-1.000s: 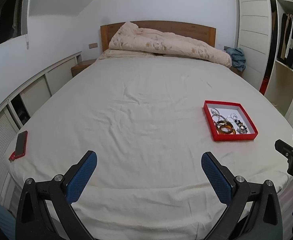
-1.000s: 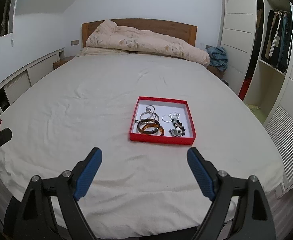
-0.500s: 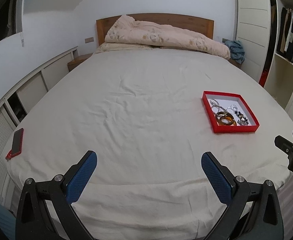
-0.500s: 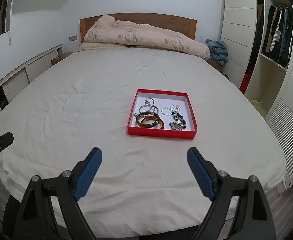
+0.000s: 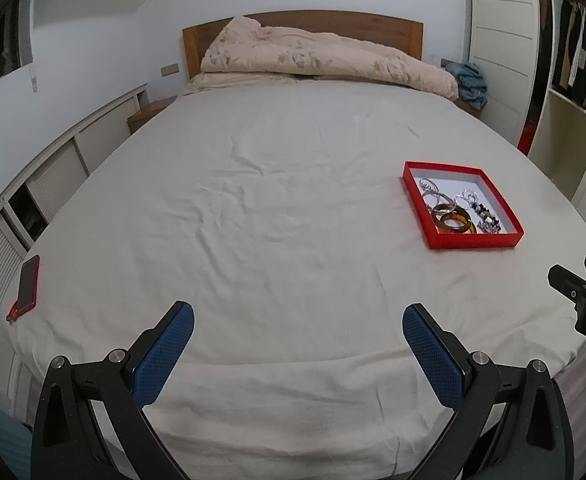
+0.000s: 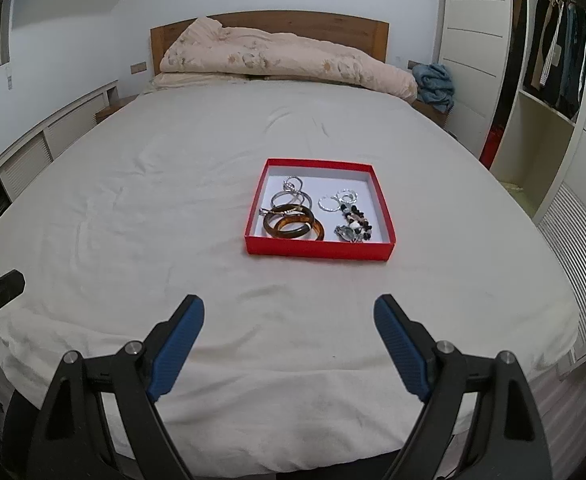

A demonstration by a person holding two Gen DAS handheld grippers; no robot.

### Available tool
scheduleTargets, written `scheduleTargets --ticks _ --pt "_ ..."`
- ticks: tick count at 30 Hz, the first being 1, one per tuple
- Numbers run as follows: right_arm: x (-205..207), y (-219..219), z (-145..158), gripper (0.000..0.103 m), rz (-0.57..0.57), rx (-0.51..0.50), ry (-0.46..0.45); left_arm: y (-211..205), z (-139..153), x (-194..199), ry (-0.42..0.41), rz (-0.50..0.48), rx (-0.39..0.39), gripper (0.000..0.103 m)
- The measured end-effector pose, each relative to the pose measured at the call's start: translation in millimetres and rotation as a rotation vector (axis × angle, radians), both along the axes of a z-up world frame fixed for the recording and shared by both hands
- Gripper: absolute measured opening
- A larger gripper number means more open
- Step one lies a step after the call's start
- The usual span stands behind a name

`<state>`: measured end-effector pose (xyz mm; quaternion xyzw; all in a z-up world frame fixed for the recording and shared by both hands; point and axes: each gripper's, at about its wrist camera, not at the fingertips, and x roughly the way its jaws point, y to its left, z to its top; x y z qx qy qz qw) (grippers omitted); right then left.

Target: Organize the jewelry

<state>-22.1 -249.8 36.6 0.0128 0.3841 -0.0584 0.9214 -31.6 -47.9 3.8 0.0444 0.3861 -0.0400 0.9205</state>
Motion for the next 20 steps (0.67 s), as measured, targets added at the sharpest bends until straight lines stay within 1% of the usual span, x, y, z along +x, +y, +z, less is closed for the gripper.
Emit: scheduleTargets --ticks 9,20 --pt "12 -9 -20 0.086 -0.012 0.018 0.046 -7 -11 13 0.03 -0.012 0.002 0.102" --pt "29 -17 -45 0.086 -0.034 0.014 0.092 -11 -27 33 0.06 -0.021 -0.003 0.102"
